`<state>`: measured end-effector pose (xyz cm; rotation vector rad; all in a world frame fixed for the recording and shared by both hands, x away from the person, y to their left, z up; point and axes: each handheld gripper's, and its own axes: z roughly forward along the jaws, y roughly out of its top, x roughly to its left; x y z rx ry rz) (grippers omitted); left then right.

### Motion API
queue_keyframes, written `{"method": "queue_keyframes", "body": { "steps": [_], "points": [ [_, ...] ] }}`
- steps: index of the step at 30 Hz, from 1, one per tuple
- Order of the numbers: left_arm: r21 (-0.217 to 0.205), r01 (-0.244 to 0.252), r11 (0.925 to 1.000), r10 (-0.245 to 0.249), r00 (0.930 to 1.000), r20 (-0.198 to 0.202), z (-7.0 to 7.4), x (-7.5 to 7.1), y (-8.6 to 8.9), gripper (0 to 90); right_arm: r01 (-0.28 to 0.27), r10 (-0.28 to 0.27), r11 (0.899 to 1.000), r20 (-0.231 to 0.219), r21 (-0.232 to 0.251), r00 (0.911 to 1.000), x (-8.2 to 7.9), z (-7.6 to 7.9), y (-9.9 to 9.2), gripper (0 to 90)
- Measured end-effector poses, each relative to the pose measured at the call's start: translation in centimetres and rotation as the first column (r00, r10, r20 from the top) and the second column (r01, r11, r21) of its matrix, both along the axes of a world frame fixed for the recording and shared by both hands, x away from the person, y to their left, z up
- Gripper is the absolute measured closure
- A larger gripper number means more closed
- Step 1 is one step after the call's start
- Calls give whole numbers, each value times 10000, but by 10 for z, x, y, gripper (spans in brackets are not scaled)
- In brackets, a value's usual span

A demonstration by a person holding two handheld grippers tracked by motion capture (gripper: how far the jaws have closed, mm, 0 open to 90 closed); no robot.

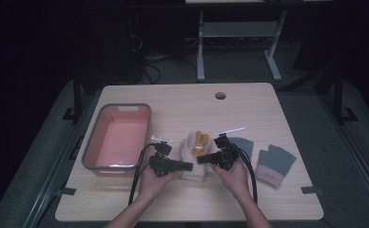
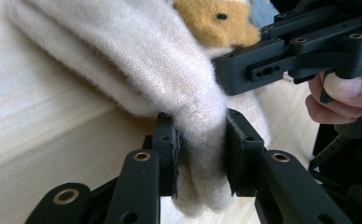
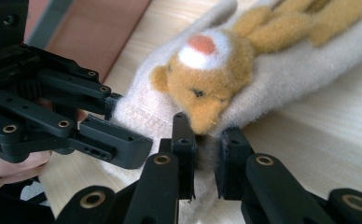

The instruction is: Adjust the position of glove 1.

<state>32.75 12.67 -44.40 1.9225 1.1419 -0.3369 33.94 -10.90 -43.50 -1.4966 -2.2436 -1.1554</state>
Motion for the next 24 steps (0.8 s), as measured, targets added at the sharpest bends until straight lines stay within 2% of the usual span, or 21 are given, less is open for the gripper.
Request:
{"method": "queue_keyframes", "body": {
  "steps": [2, 5, 7, 9, 11, 14, 16, 21, 24],
  "points": [
    [-13, 33, 10000, -33, 9999, 114, 6, 0, 0, 686, 16, -17, 9999, 127, 114, 9999, 0, 4, -1, 797],
    [-51, 37, 10000, -36, 9998, 194, 10, 0, 0, 686, 32, -33, 9998, 60, 188, 10000, 0, 8, -2, 797],
    [-69, 23, 10000, -21, 9996, 268, 14, 1, 1, 686, -10, 5, 9998, 262, 207, 9997, 1, 13, -2, 797],
    [-108, 34, 9999, -30, 9994, 338, 19, 2, 3, 685, 22, -27, 9997, 221, 232, 9998, 1, 18, -1, 797],
    [-133, 34, 9999, -29, 9992, 407, 23, 2, 4, 685, -14, 1, 9994, 369, 339, 9993, 2, 22, -1, 797],
    [-187, -9, 9998, 18, 9987, 502, 28, 3, 6, 685, -27, 16, 9995, 373, 305, 9993, 3, 28, 1, 797],
    [-180, -9, 9998, 21, 9977, 680, 34, 4, 9, 685, -54, 33, 9992, 524, 403, 9986, 4, 33, 2, 797],
    [-231, -58, 9997, 75, 9971, 760, 41, 5, 12, 685, -78, 44, 9986, 634, 527, 9980, 6, 39, 4, 797],
    [-273, -72, 9996, 97, 9957, 925, 49, 6, 17, 685, -111, 70, 9986, 783, 518, 9969, 8, 48, 8, 797]
  ]
}}
